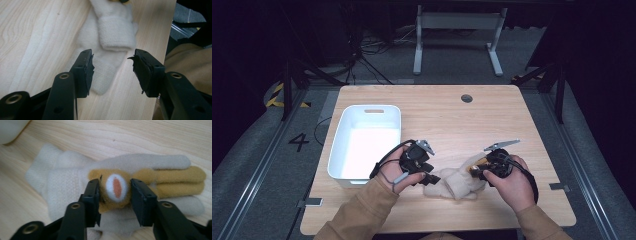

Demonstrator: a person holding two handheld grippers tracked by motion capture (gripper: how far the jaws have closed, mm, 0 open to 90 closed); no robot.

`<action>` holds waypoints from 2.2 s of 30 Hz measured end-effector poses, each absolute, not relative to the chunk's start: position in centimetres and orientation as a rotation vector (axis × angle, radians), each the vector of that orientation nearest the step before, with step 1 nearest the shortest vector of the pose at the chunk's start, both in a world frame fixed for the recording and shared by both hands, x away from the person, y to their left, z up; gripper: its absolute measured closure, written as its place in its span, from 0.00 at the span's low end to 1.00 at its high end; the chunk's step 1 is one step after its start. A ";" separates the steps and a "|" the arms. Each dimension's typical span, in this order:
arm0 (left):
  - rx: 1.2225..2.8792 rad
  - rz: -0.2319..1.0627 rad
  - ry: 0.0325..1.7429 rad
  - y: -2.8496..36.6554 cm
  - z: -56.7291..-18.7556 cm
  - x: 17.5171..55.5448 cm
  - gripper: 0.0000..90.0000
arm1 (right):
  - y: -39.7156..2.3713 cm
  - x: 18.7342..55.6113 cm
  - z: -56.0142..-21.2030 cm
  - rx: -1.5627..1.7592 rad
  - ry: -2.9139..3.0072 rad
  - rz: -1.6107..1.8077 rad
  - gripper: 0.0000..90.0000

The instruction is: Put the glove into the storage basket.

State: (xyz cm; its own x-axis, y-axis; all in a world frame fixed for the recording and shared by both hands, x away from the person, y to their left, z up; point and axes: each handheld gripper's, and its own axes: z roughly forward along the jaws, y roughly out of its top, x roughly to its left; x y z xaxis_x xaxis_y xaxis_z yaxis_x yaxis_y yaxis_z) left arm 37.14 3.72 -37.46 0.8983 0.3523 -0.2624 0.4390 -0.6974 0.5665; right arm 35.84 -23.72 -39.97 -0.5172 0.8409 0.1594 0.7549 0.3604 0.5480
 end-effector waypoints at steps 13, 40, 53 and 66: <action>2.453 -0.188 0.478 1.4 -38.1 35.6 0.57 | -26.6 36.0 -38.4 1.313 2.414 0.841 0.64; 2.479 -0.141 0.417 -1.6 -40.4 35.2 0.56 | -29.1 42.3 -42.8 1.406 2.397 0.676 0.66; 2.480 -0.117 0.436 -1.5 -40.5 35.3 0.56 | -29.4 41.8 -43.0 1.417 2.410 0.649 0.67; 2.451 -0.087 0.435 -1.9 -40.3 35.2 0.56 | -28.9 41.6 -43.4 1.391 2.478 0.588 0.92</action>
